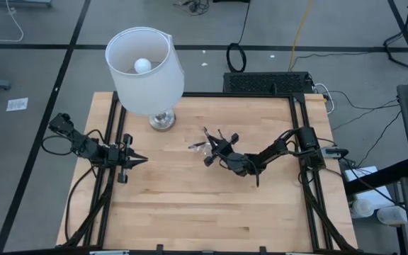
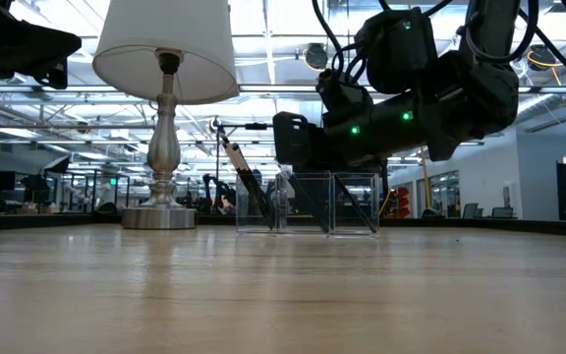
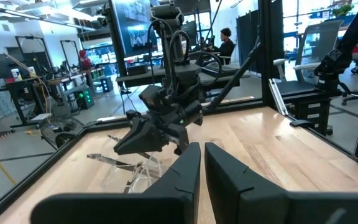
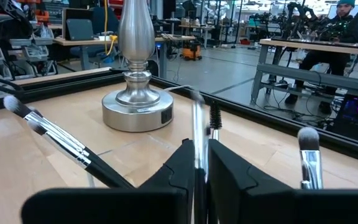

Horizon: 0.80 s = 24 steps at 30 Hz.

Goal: Sort items
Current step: Put the eyeshadow brush into the transparent organizer, then return to Home Position

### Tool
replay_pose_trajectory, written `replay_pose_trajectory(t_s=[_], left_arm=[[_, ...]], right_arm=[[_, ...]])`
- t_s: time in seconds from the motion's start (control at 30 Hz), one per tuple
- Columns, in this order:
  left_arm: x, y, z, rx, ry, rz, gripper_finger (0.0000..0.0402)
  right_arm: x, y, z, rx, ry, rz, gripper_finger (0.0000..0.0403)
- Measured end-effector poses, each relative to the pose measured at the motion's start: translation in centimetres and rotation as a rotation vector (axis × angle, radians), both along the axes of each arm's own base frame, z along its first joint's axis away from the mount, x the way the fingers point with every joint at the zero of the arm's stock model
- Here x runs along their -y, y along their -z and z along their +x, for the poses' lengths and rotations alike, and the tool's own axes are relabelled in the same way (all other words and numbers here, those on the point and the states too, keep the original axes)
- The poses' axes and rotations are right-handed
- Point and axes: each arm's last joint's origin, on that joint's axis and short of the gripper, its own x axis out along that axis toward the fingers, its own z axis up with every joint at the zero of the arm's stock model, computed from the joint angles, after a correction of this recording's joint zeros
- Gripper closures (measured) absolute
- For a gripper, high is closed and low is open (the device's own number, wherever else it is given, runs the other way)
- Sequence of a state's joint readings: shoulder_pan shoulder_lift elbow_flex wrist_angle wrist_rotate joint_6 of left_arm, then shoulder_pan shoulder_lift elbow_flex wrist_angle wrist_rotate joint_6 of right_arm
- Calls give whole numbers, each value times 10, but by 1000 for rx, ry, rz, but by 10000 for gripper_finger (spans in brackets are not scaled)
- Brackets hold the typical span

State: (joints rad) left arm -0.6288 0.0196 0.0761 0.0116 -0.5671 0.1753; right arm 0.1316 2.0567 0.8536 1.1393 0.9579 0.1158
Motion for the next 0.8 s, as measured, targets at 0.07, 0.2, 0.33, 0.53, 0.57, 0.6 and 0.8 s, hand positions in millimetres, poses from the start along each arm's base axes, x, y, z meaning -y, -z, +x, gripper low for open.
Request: replay_pose_trajectory(t_s=[0.07,0.2,0.33,0.53,0.57,0.6,0.8], left_arm=[[0,0,0,0,0,0,369],[0,0,0,0,0,-1,369],[0,0,0,0,0,-1,369],[0,0,0,0,0,-1,369],[0,0,0,0,0,-1,369],[0,0,0,1,1,-1,369],[0,0,0,0,-17,8,369]], right_arm=[[0,0,1,0,-21,3,362],[0,0,1,7,-38,7,346],[1,-2,1,0,-40,-14,335],[-15,-43,-4,15,-89,-135,335],[-20,-54,-6,19,-103,-160,336],[-26,-65,-9,18,-119,-190,338],[-59,-122,-47,-23,-346,-437,354]])
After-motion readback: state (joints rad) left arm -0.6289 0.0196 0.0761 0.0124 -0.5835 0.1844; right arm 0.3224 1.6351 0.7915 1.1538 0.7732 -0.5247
